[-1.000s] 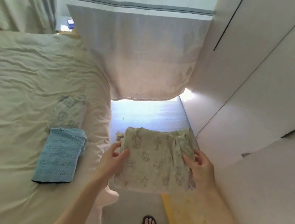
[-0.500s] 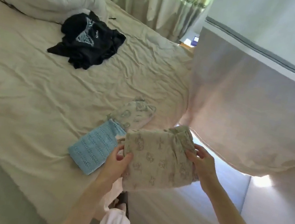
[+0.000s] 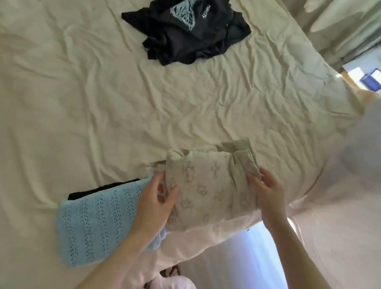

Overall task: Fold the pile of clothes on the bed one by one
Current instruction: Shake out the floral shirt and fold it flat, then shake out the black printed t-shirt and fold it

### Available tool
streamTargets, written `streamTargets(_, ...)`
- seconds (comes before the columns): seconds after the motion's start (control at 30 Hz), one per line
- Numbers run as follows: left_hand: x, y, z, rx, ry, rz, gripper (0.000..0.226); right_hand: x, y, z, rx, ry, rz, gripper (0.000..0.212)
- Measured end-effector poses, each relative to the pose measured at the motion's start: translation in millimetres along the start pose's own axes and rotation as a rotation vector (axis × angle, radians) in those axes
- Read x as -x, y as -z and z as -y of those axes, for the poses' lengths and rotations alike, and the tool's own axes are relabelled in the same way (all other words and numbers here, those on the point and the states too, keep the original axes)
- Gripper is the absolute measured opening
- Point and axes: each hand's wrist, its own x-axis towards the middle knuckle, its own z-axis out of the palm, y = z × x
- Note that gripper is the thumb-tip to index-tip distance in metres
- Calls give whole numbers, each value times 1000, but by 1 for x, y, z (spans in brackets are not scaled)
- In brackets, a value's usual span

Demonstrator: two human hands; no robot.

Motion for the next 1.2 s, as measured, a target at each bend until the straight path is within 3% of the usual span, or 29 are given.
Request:
streamTargets(0.2,-54,-40,53,-187,156,-95,37,-86,-31,-73,95,-149,141,21)
streamTargets(0.33,-56,-45,62,-238,128,-139,40,-98,-39,-90,132,-161,91,19)
streamTargets(0.43,-50,-38,53,-282,137,-98,44,-87,-37,-77,301,-148,98,39)
streamTargets(0.53,-37,-15,30,-391,131,-43,55,-59,-27,-50,635,66,179,60)
streamTargets(0.7,3,57,-28,-616,-112,-67,57,7,-23,22,990,512,358,70)
streamTargets(0.97,85,178,-68,-667,-191,-328,55,111,-112,122,916,821,592,71)
streamTargets(1.1,128,248,-48,-670,-140,-443,56,176,-169,140,914,946,667,72)
streamTargets(1.2,163,313,-15,-704,-92,-441,59,235,-218,145,893,999,690,76)
